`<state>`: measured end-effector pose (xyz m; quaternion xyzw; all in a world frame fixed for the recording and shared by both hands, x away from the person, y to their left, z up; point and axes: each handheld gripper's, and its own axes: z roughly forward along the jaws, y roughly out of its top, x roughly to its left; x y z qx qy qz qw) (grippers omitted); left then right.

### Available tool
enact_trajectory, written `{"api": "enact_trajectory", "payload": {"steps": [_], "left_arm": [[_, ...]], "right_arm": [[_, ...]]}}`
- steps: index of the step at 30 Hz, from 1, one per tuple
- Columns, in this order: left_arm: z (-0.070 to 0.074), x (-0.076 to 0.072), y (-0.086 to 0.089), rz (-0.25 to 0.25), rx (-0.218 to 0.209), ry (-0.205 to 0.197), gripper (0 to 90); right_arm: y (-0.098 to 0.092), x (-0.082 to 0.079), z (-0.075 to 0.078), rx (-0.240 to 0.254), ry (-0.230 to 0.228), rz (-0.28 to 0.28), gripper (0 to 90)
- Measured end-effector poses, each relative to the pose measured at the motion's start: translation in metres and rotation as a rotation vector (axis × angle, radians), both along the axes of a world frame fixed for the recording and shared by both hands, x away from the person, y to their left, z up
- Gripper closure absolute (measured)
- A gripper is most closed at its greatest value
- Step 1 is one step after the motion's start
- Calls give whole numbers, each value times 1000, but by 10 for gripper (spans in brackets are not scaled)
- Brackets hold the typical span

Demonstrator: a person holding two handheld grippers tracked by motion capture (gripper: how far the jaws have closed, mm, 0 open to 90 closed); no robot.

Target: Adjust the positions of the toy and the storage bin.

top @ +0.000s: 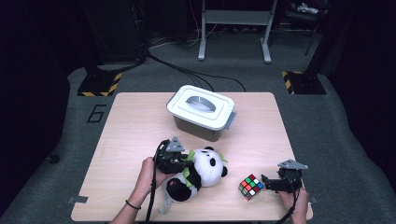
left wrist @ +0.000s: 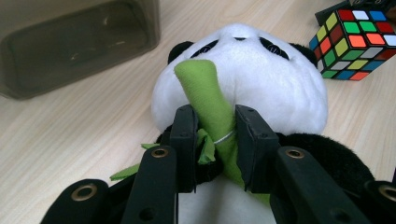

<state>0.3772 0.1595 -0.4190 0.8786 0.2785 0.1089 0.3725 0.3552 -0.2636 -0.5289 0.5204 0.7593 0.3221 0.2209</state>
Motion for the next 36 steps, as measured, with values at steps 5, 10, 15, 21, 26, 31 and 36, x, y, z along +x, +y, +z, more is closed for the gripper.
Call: {"api": "enact_trajectory", "payload": {"steps": [5, 10, 15, 21, 26, 31, 36], "left_arm": [[3, -5, 8, 9, -29, -25, 710], [10, -13, 22, 34, -40, -50, 712], [14, -18, 40, 74, -46, -66, 714], [18, -23, 70, 145, -64, -79, 714], [19, -20, 97, 218, -67, -96, 714], [22, -9, 124, 310, -77, -105, 714], [25, 8, 148, 410, -108, -111, 715]], "right_arm": [[0, 0, 0, 0, 0, -1, 13], [0, 0, 0, 0, -1, -1, 14], [0, 0, 0, 0, -1, -1, 14], [0, 0, 0, 0, -1, -2, 14], [0, 0, 0, 1, -2, -6, 14], [0, 0, 0, 1, -1, -6, 14], [0, 0, 0, 1, -2, -6, 14]]}}
